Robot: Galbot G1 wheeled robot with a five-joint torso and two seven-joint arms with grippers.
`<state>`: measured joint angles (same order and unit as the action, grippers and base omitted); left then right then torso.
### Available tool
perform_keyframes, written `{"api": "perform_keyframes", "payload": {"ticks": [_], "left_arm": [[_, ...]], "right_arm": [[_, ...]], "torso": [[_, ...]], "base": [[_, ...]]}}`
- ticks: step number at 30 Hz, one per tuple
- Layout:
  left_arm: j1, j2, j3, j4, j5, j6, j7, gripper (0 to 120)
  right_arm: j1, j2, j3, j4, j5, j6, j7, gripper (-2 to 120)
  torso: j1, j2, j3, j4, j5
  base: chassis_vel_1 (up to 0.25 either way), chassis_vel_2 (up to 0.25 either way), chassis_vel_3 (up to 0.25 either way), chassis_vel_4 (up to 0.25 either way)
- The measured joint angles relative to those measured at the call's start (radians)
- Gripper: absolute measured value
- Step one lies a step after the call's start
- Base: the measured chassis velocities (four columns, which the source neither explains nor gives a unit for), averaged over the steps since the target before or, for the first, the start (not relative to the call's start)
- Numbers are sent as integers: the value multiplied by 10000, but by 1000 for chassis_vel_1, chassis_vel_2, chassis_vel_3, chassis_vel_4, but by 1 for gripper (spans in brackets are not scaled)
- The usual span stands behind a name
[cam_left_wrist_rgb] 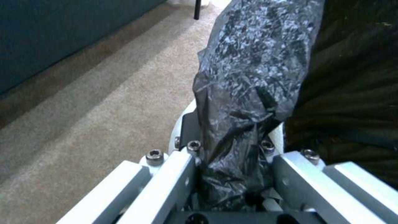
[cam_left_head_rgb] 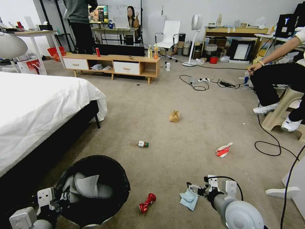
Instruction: Pick up the trash bin and place the garbage on the floor into it.
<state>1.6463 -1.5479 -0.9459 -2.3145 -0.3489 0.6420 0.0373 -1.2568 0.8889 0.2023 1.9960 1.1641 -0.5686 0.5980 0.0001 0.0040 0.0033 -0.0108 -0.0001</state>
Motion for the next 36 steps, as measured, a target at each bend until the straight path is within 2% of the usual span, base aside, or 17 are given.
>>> {"api": "perform_keyframes", "payload": {"ticks": [8, 12, 25, 36], "left_arm": [[-58, 19, -4, 138, 10, 0, 3, 7], [-88, 32, -47, 184, 6, -1, 6, 7], [-150, 10, -115, 377, 6, -27, 12, 7], [-142, -22, -204, 388, 14, -44, 13, 7]], "right_arm": [[286, 76, -576, -809, 211, -280, -65, 100], [914, 296, -1117, -1487, 185, -288, -167, 100], [2097, 862, -1797, -3832, -330, 175, -772, 100], [2375, 1093, -1876, -5281, -872, 641, -1233, 100]], "torso": [[0, 0, 0, -2, 0], [0, 0, 0, 2, 0], [0, 0, -1, 0, 0], [0, 0, -1, -2, 1]], "base": [[0, 0, 0, 0], [0, 0, 0, 0], [0, 0, 0, 0], [0, 0, 0, 0]]}}
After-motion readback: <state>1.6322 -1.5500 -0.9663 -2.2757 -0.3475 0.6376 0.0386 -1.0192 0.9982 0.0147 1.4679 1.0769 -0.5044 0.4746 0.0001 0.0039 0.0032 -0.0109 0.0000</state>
